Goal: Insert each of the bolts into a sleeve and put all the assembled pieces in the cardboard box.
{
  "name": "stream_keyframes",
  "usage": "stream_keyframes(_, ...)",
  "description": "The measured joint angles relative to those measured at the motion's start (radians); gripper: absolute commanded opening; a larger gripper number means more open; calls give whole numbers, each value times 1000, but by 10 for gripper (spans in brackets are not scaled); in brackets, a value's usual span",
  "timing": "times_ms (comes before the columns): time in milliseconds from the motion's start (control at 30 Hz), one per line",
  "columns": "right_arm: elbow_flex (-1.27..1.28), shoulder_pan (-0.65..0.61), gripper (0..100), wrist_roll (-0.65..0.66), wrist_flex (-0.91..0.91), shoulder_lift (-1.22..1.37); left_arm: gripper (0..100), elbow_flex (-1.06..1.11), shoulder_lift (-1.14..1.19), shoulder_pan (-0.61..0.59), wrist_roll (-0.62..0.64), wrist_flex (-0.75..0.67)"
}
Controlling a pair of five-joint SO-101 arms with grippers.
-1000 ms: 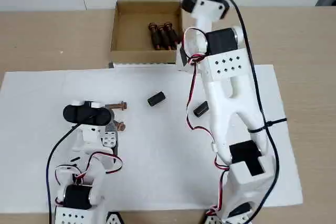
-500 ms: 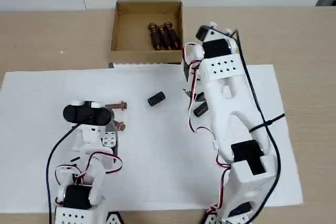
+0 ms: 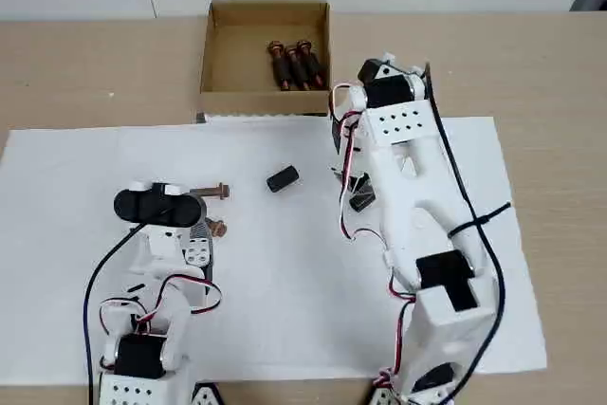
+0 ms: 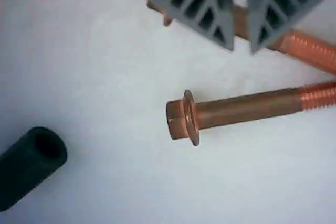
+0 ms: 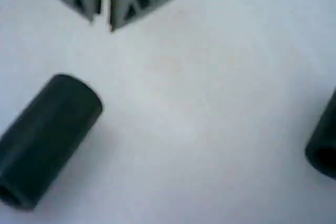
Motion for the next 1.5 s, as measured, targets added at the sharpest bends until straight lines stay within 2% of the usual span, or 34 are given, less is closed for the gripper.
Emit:
stream_keyframes(133,0,-2,27,-3,-29,34,6,0,0,0,0,0)
stream_keyframes(333,0,-2,231,-3,-72,58,6,0,0,0,0,0)
stream_keyframes(433,0,3,259,-3,-87,63,6,0,0,0,0,0)
stream_keyframes(733,0,2,258,-3,-126,66,6,0,0,0,0,0)
stream_keyframes(1100,0,-2,253,-3,-167,204,6,0,0,0,0,0)
stream_keyframes(1167,0,-2,210,-3,-167,215,6,0,0,0,0,0)
stream_keyframes(1333,0,2,20,-3,-173,221,6,0,0,0,0,0)
stream_keyframes(1500,0,6,7,-5,-175,221,6,0,0,0,0,0)
